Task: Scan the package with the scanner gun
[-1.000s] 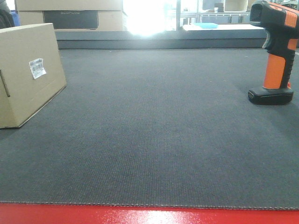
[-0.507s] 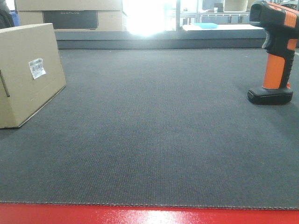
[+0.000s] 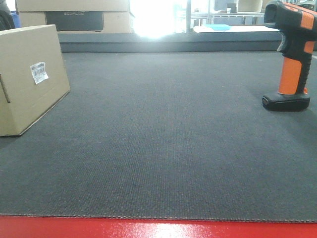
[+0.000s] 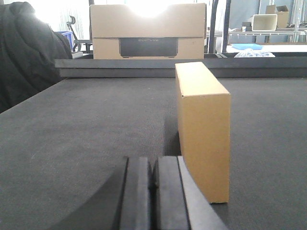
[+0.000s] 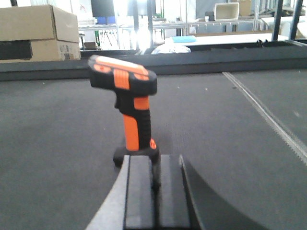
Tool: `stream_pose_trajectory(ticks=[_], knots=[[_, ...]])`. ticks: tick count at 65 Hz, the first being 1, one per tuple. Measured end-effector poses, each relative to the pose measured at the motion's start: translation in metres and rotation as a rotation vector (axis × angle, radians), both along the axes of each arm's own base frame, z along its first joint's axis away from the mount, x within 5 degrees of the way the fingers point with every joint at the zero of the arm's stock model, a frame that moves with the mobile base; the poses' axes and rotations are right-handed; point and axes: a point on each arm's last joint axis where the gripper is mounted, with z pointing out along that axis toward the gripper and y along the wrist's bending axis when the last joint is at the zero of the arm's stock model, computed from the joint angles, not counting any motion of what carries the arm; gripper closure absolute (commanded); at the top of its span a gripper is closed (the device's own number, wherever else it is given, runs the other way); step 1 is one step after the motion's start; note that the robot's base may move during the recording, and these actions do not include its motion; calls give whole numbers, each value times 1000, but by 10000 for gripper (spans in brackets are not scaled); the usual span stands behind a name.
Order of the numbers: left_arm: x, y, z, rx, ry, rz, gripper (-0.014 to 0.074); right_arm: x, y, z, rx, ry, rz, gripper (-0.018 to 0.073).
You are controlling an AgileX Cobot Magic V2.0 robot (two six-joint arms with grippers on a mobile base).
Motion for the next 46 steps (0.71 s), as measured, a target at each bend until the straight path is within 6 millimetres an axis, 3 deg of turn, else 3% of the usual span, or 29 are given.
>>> stream_pose_trajectory(ticks=[9,46], knots=[[0,0,0,0,0,0,707,2,-1,-15,9,34,-16,718],[0,0,0,0,-2,0,707,2,-1,-15,-16,35,-18,718]])
